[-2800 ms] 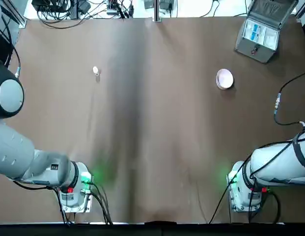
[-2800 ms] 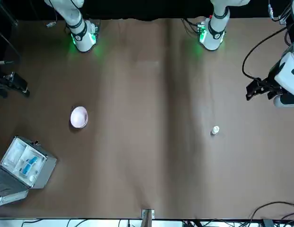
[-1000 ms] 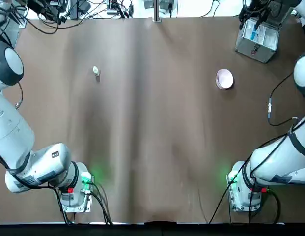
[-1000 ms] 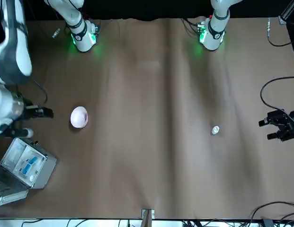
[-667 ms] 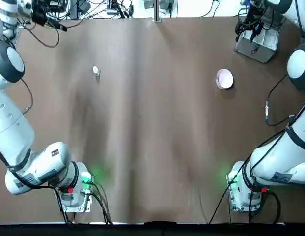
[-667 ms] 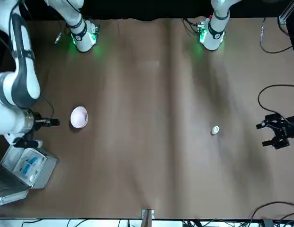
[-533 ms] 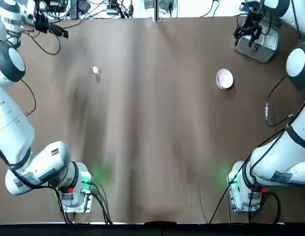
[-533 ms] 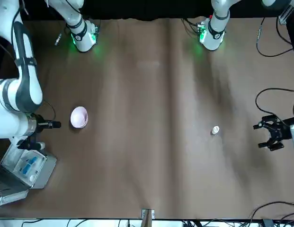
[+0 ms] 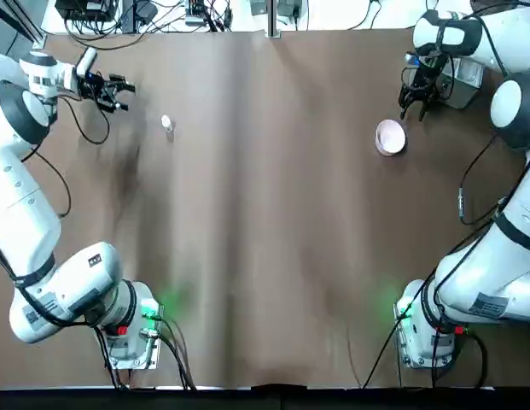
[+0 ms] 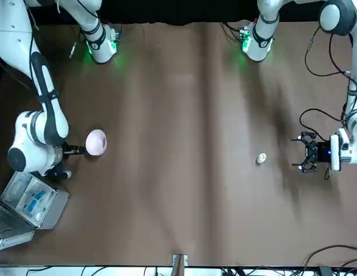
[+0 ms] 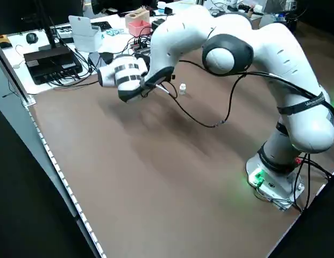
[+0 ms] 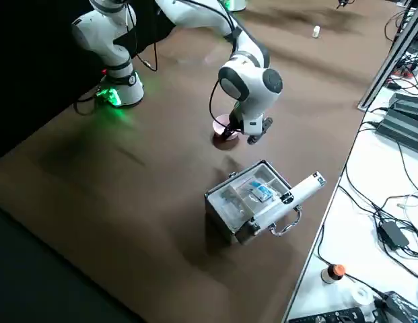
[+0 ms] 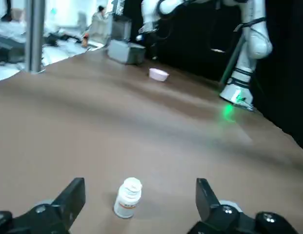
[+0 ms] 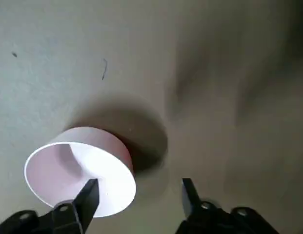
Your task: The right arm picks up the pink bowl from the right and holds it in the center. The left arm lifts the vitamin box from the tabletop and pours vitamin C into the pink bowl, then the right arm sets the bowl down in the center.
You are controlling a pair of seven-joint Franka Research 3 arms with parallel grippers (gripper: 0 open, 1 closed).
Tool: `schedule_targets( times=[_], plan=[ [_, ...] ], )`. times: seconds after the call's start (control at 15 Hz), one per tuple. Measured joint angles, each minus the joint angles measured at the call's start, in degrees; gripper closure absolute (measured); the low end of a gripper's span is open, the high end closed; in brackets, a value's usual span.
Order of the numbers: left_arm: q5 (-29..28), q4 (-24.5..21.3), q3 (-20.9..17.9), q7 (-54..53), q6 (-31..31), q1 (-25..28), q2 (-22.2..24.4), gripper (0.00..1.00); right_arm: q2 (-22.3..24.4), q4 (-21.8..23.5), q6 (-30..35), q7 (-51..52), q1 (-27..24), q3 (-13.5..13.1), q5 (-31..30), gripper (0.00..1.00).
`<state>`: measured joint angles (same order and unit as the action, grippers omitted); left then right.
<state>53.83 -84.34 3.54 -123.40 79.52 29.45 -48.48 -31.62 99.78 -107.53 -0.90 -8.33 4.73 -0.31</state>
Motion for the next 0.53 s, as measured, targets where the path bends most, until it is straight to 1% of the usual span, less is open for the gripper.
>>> schedule_targets(
  times=[0.07,0.13,0.27,0.33,0.53],
  plan=[
    [0.17,-0.01,0.17,-2.15,-0.48,0.17,-1.22,0.0,-0.08,0.64,0.01,-0.02,0.09,0.07,0.03,0.28],
    [1.0,-0.03,0.34,-3.43,-0.69,0.29,-2.54,0.0,-0.16,1.24,0.01,-0.02,0.25,0.14,0.04,0.28],
    [2.43,-0.02,0.65,-4.71,-0.61,0.41,-5.37,0.0,-0.53,2.24,0.12,-0.04,0.77,0.22,0.05,0.31],
    [2.78,0.01,0.79,-5.41,-0.38,0.38,-6.56,0.0,-1.01,2.62,0.14,-0.12,0.92,0.23,0.05,0.4],
    [3.25,0.28,1.37,-8.57,0.52,0.23,-8.61,0.0,-2.97,2.94,0.14,-0.32,0.73,0.1,0.05,0.47]
  ],
)
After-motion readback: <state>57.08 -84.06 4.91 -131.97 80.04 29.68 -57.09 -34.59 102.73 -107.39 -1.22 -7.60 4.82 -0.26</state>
